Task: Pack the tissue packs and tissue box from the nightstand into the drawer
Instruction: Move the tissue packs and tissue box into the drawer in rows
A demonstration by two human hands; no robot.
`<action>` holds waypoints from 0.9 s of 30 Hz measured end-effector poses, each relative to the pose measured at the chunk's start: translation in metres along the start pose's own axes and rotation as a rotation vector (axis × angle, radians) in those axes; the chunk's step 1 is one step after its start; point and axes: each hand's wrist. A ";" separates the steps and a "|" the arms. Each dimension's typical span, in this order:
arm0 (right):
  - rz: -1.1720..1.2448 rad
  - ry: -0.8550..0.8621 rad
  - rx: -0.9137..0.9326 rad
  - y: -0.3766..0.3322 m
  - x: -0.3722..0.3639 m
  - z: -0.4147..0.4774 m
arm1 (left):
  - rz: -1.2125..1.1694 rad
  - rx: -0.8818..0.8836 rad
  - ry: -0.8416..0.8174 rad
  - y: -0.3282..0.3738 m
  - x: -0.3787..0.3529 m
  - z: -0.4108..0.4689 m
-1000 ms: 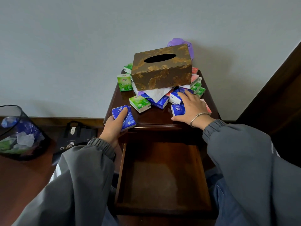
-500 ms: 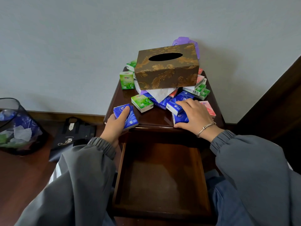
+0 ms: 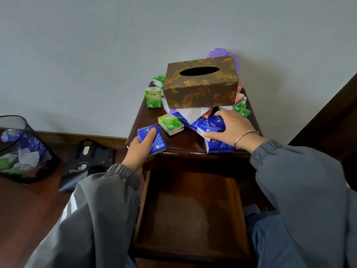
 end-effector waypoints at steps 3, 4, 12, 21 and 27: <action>-0.130 0.030 -0.120 -0.018 -0.009 -0.003 | -0.006 0.012 0.016 0.000 -0.001 0.001; -0.156 0.020 -0.152 -0.023 -0.012 -0.003 | -0.006 0.015 0.017 0.000 -0.001 0.001; 0.073 0.082 -0.143 -0.023 -0.008 -0.003 | -0.010 0.018 0.008 0.001 0.000 0.001; 0.099 -0.356 0.160 0.026 0.026 -0.008 | -0.038 0.003 0.004 -0.002 -0.001 0.002; 0.129 -0.456 0.167 0.019 0.030 -0.009 | -0.048 0.009 -0.005 -0.002 0.000 0.002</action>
Point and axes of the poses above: each hand's wrist, its own z-axis towards the middle knuckle, its own x-axis out of the back of the hand, y = z × x, and after that the axes turned 9 degrees about y, right-handed
